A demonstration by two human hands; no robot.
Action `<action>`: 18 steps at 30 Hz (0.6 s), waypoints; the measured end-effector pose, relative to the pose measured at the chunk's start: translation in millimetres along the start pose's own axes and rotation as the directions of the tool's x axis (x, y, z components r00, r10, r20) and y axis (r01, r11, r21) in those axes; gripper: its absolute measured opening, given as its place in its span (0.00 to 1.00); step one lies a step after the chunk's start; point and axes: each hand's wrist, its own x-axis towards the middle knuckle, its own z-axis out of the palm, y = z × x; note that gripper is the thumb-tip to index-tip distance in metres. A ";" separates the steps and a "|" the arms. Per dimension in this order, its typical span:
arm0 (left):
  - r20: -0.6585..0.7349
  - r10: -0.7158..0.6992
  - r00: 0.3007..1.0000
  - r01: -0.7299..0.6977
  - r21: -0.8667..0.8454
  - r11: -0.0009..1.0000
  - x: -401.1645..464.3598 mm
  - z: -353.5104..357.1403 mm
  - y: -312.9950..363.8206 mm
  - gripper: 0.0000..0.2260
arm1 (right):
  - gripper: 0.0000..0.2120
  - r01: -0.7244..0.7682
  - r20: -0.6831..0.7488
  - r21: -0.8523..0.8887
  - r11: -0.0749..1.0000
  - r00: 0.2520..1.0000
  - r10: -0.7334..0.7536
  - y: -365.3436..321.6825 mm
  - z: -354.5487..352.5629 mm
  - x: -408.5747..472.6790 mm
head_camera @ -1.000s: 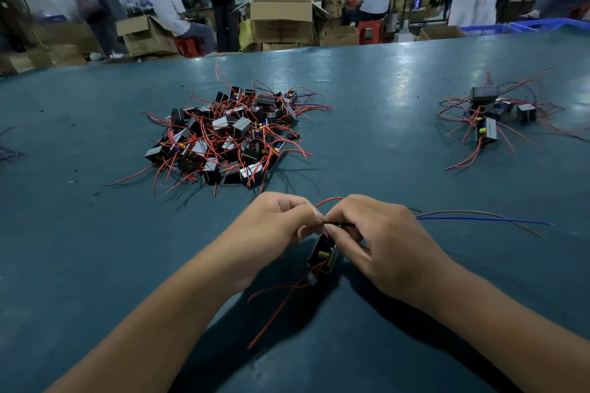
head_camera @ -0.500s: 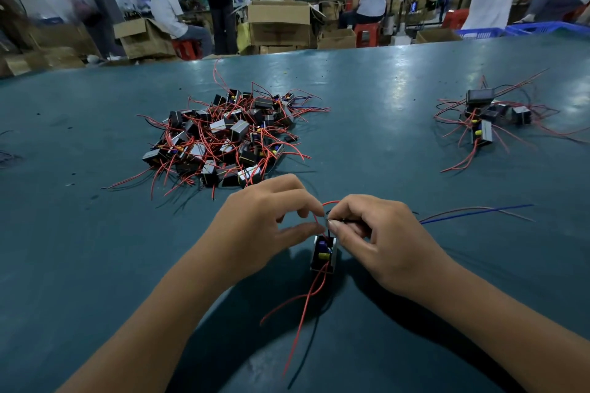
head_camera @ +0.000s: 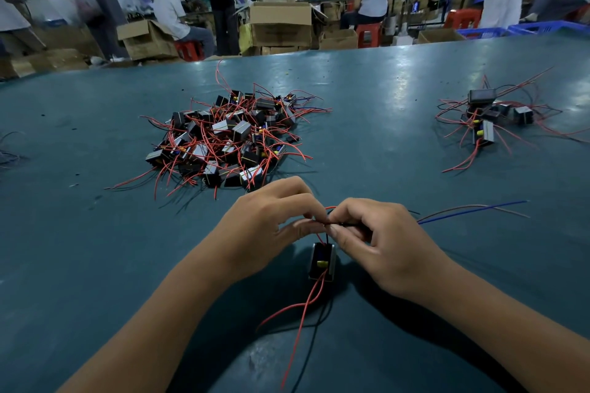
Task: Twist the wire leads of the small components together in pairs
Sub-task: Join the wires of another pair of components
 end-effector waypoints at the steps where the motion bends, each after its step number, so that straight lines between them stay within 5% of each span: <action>1: 0.005 -0.002 1.000 0.002 -0.007 1.000 0.0 -0.1 -0.3 0.06 | 0.03 -0.005 0.003 0.012 1.000 1.000 0.005 0.2 0.1 0.1; 18: 0.017 -0.098 0.995 0.100 -0.128 0.987 2.5 -2.4 15.7 0.05 | 0.02 0.101 -0.098 -0.072 0.992 0.989 -0.108 -2.0 1.1 -0.4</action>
